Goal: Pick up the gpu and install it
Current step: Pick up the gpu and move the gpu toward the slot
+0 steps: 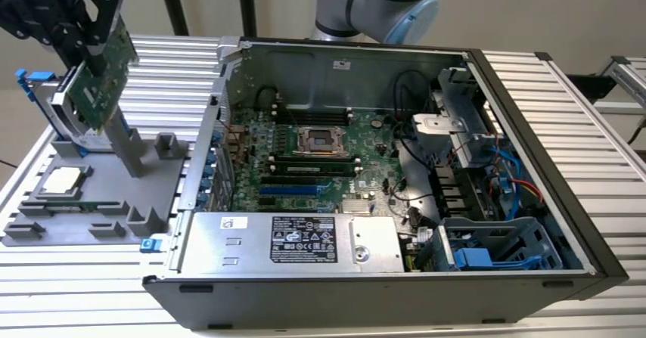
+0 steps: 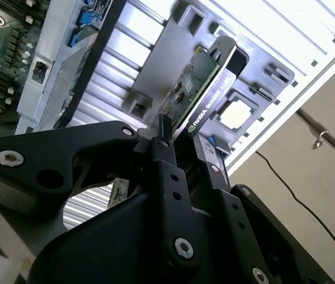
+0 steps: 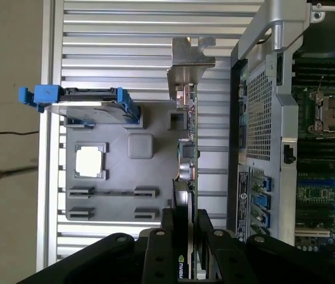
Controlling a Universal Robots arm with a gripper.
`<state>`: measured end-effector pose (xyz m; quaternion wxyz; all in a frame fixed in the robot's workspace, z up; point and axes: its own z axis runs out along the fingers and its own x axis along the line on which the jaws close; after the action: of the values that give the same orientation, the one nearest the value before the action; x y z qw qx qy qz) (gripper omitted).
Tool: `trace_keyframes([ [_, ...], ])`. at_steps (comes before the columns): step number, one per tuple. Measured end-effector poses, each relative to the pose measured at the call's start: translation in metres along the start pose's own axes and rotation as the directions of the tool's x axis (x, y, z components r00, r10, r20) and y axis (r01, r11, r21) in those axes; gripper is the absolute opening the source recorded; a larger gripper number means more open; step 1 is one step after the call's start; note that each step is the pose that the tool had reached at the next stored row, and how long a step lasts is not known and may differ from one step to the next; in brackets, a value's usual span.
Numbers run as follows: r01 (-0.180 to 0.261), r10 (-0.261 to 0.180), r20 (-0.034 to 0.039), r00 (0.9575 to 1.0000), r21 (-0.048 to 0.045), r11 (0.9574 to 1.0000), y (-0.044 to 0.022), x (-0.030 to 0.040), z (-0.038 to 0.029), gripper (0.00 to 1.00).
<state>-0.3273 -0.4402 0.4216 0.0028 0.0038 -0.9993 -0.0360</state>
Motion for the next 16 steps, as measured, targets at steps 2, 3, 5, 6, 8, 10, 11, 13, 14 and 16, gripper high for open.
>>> trace_keyframes([
  [2,0.0,0.0,0.0002,1.0,-0.0001,1.0,-0.0001,-0.0013,0.0,0.0],
  [3,0.0,0.0,0.0003,1.0,-0.0002,1.0,0.0,-0.0022,0.0001,0.0],
  [5,0.0,0.0,0.0002,1.0,-0.0001,1.0,-0.0001,-0.004,0.0001,0.0],
  [6,0.0,0.0,0.0003,1.0,0.0,1.0,-0.0001,-0.005,0.0001,0.0],
  [8,0.0,0.0,0.0003,1.0,0.0001,1.0,-0.0001,-0.0067,0.0001,0.0],
  [10,0.0,0.0,0.0003,1.0,0.0001,1.0,-0.0001,-0.008,0.0001,0.0],
  [11,0.0,0.0,0.0003,1.0,0.0001,1.0,-0.0001,-0.0083,0.0001,0.0],
  [13,0.0,0.0,0.0003,1.0,0.0001,1.0,-0.0001,-0.0085,0.0001,0.0],
  [14,0.0,0.0,0.0003,1.0,0.0001,1.0,-0.0001,-0.0086,0.0001,0.0],
  [16,0.0,0.0,0.0003,1.0,0.0001,1.0,-0.0001,-0.0088,0.0001,0.0],
])
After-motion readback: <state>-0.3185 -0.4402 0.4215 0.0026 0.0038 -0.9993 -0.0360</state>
